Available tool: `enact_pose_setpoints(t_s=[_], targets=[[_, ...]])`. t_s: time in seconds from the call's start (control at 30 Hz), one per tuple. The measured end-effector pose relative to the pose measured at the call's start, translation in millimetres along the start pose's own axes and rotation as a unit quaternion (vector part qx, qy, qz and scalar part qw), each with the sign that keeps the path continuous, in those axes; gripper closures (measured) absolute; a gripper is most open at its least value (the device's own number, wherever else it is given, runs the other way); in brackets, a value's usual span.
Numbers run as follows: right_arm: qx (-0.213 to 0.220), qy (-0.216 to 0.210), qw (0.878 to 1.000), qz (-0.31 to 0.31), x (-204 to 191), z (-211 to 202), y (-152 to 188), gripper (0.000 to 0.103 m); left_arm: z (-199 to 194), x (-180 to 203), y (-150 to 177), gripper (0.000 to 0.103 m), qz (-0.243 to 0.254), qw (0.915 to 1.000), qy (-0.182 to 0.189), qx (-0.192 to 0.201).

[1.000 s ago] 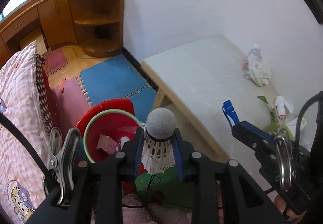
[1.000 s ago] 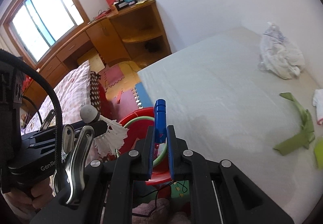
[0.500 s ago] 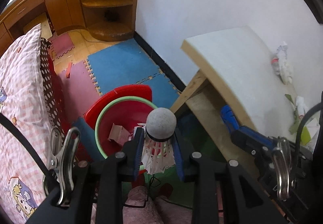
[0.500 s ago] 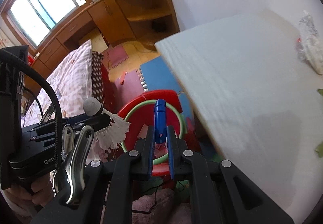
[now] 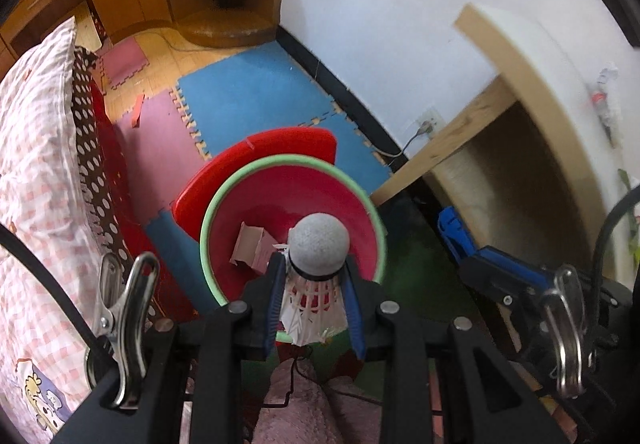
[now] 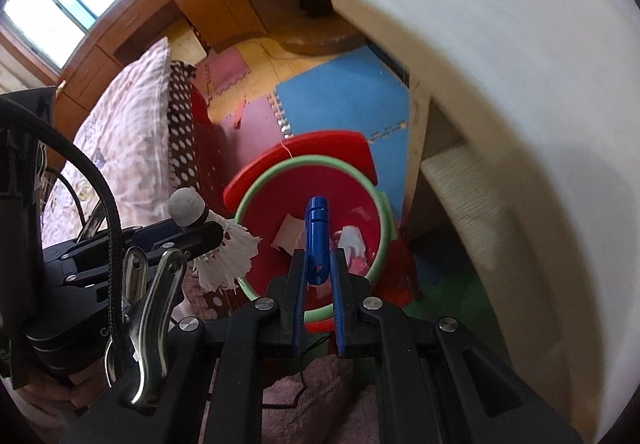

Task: Collect trash
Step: 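Carry the shuttlecock and blue marker in both tools over the red bucket, then open the left tool over the bucket while the right tool releases the blue marker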

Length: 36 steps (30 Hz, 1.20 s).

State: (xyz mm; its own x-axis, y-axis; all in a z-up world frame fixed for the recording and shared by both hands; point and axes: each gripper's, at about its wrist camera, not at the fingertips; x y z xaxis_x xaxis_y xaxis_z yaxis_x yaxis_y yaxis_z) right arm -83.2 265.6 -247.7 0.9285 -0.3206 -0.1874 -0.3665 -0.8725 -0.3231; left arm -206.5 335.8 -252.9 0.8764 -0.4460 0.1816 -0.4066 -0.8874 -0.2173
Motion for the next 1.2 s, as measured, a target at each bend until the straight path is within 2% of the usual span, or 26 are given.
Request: enact_pose_setpoints(t_s=[0.13, 0.5, 0.77, 1.2], targets=[[-0.019, 0.0, 1.0, 0.003, -2, 25, -3, 0.09, 22, -12, -3, 0.074, -0.005, 0.9999, -0.003, -0.012], [-0.057, 0.001, 0.998, -0.004, -2, 59, -2, 0.09, 67, -26, -5, 0.074, -0.013, 0.9988, 0.005, -0.048], [-0.073, 0.002, 0.997, -0.009, -7, 78, -4, 0.09, 73, -29, -3, 0.073, -0.006, 0.9986, 0.004, -0.052], [-0.088, -0.005, 0.996, -0.025, -17, 101, -9, 0.09, 75, -46, -5, 0.073, -0.024, 0.9981, -0.011, -0.056]])
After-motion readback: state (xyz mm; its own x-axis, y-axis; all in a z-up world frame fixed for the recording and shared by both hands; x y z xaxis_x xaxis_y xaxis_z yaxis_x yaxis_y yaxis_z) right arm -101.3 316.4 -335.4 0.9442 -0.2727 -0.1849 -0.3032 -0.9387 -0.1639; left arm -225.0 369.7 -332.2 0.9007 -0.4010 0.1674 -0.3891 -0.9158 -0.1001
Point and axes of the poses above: each gripper's, at about its wrist camera, not at the fingertips, and z roughly the way its jaws point, x to its right, y to its underside, and after that the axes turned 13 degrees about -z, right-handed
